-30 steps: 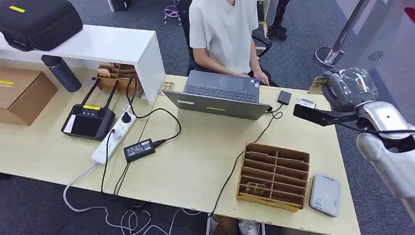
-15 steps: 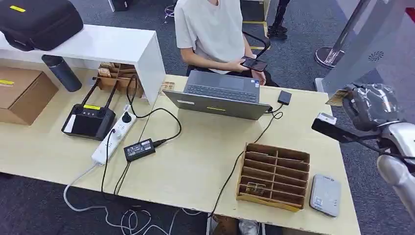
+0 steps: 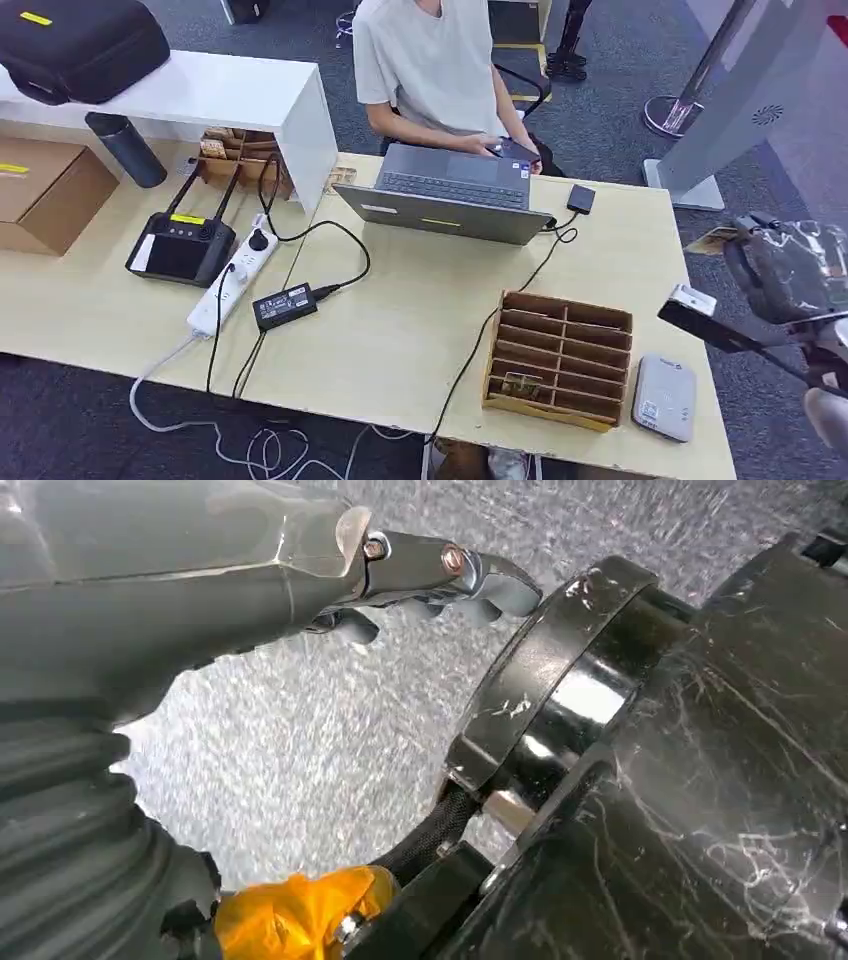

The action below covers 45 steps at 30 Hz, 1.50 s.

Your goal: Pass the card to the sensor for recognition and then transmit it.

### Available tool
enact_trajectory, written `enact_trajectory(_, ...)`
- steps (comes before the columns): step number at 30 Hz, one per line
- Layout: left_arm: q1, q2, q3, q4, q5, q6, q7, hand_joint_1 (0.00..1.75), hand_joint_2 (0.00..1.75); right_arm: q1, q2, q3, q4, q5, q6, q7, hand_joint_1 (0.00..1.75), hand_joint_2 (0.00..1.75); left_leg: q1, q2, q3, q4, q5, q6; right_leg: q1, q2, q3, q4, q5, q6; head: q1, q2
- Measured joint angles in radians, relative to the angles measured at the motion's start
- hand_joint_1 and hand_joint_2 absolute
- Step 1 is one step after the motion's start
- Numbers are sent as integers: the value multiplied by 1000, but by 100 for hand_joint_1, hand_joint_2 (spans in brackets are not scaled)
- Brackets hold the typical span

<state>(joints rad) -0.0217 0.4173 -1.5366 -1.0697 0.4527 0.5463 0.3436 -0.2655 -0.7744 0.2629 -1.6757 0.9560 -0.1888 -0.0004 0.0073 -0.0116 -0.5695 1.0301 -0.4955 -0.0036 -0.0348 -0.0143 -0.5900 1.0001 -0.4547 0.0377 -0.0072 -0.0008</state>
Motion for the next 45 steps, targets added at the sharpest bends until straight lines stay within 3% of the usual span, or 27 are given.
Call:
enact_trajectory(5,5,0,-1,-14,-106,7,52,0,175,94,0,-55,-48,14,-12,0,175,175,0,0,0,0,0,0,0,0,0,0,0,0,0,0)
enact_trajectory(9,9,1,-3,-21,-157,8,54,0,175,139,0,-80,-64,19,-14,0,175,175,0,0,0,0,0,0,0,0,0,0,0,0,0,0)
enact_trajectory(22,10,2,-3,-23,-159,14,54,0,175,242,18,-114,-75,29,-23,11,175,175,0,0,0,0,0,0,0,0,0,0,0,0,0,0)
enact_trajectory(33,16,6,-3,-39,-156,35,54,0,175,384,77,-158,-95,-5,-24,31,175,175,0,0,0,0,0,0,0,0,-1,0,0,0,0,0)
enact_trajectory(45,16,8,-3,-40,-156,34,54,0,175,458,125,-175,-120,-37,-24,28,175,175,0,0,0,0,0,0,0,0,-1,0,0,0,0,0)
